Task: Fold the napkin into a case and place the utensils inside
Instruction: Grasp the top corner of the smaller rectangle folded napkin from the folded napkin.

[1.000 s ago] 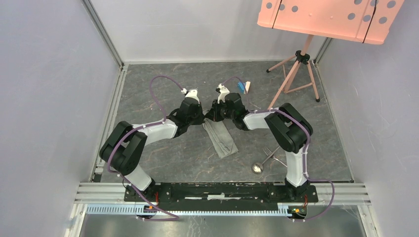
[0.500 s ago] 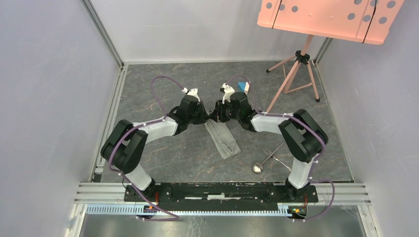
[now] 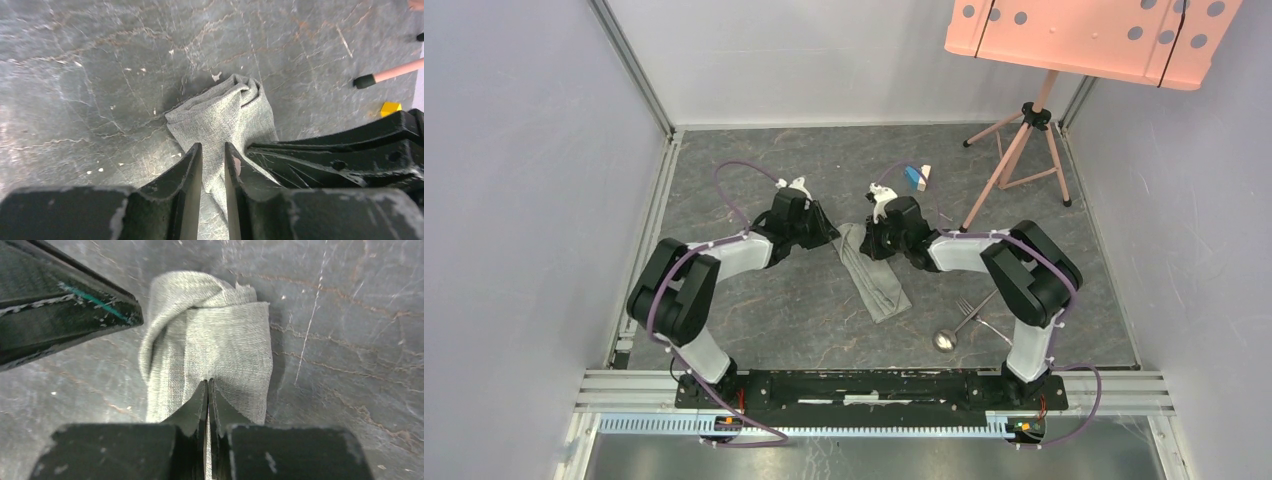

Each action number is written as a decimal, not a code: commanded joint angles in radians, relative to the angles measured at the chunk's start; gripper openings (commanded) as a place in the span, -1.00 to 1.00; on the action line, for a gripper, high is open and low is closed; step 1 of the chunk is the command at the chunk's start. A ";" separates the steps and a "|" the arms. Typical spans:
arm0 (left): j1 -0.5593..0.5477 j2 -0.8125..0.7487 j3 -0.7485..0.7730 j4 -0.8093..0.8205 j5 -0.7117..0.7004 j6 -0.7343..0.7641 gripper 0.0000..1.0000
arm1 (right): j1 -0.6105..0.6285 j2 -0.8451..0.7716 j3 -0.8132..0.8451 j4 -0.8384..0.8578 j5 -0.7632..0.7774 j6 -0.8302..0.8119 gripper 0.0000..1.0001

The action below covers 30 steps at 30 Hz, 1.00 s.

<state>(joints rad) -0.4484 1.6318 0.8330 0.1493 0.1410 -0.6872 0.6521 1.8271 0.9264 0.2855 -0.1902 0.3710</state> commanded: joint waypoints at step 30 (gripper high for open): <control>-0.009 0.079 0.113 -0.070 0.004 -0.034 -0.32 | 0.065 -0.165 -0.036 -0.175 0.053 -0.161 -0.12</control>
<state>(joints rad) -0.4557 1.7844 0.9798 0.1101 0.1925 -0.7113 0.6888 1.7401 0.8825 0.1699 -0.1581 0.3302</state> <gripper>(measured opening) 0.279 0.385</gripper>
